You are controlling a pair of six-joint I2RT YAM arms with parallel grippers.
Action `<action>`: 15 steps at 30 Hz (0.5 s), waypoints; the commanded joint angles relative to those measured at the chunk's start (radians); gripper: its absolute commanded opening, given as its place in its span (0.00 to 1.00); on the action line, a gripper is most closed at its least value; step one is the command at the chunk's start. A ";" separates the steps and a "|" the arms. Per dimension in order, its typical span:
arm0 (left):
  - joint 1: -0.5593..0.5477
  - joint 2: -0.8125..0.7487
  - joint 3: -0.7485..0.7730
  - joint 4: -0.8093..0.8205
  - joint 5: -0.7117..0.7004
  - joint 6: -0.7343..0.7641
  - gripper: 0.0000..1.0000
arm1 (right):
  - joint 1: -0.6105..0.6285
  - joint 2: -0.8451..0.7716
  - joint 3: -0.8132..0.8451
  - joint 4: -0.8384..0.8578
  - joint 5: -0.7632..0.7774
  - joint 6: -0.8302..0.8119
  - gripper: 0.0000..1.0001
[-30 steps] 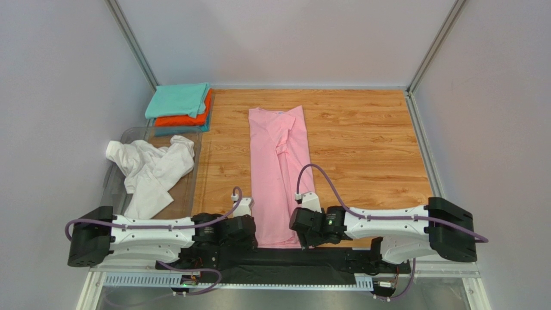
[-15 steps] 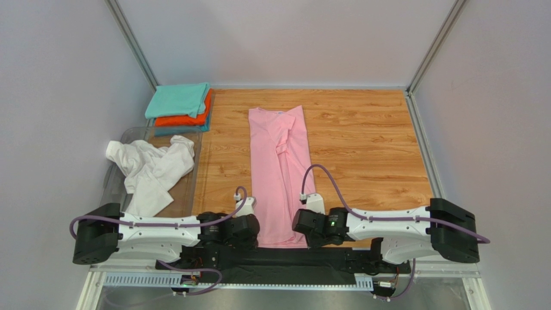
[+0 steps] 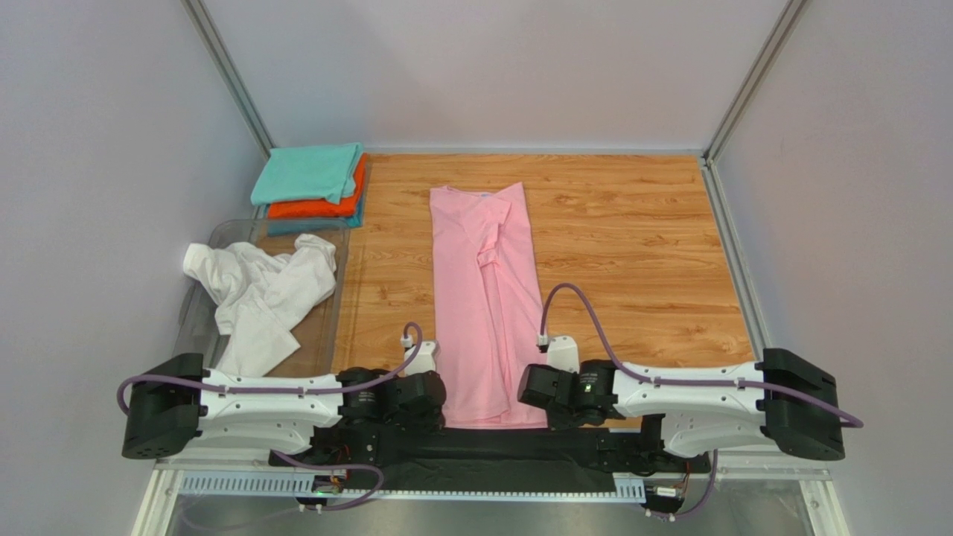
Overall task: Fold and stack the t-shirts
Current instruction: Fold the tshirt
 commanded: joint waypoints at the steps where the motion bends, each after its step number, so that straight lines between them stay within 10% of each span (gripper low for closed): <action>1: -0.004 -0.009 -0.016 -0.030 0.012 -0.016 0.00 | 0.004 -0.052 -0.025 -0.030 -0.002 0.031 0.13; 15: -0.003 -0.019 -0.021 -0.019 0.027 -0.012 0.00 | -0.007 -0.195 -0.038 0.087 -0.049 0.009 0.43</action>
